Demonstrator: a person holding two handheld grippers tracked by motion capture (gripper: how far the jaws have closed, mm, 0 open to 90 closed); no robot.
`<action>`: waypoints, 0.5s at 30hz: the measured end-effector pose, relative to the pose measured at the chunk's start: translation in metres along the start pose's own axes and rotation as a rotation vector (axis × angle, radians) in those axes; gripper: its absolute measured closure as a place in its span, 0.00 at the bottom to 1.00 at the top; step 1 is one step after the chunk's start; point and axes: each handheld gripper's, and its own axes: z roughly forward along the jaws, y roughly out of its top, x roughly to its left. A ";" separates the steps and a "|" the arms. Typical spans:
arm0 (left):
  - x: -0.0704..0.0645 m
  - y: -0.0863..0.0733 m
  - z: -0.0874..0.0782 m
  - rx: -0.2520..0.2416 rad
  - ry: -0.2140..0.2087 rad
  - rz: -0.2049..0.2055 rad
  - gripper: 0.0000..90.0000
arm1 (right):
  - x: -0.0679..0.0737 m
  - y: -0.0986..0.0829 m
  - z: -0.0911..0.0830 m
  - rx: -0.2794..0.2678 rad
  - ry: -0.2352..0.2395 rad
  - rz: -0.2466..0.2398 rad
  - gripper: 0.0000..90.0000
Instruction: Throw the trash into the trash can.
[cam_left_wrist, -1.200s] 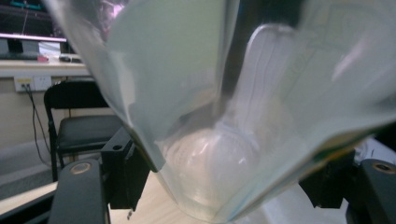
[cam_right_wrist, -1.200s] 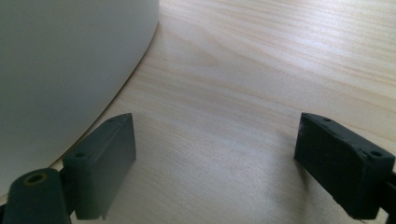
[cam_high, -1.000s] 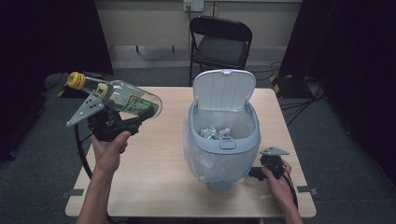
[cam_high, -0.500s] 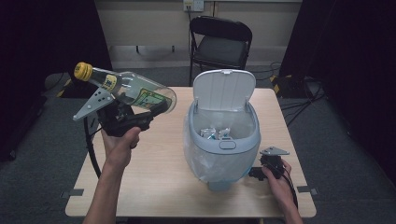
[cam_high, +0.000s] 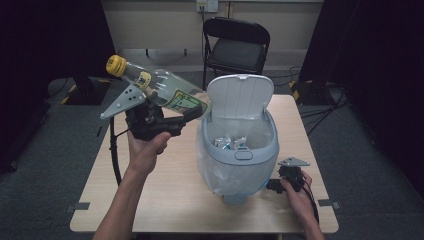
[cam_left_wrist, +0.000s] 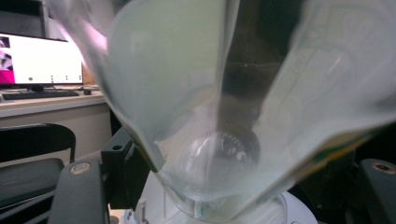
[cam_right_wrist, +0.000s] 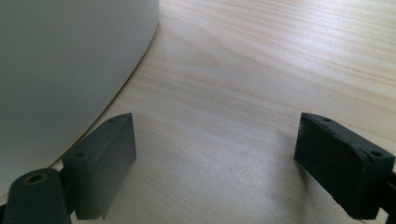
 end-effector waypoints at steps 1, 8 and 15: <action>0.000 0.000 0.003 0.008 -0.005 -0.009 0.31 | 0.000 0.000 0.000 0.000 0.000 0.000 0.13; -0.005 0.001 0.023 0.039 -0.041 -0.016 0.31 | 0.000 0.000 0.000 0.000 0.000 0.000 0.13; -0.009 -0.002 0.038 0.067 -0.074 -0.019 0.31 | 0.000 0.000 0.000 0.000 0.000 0.000 0.13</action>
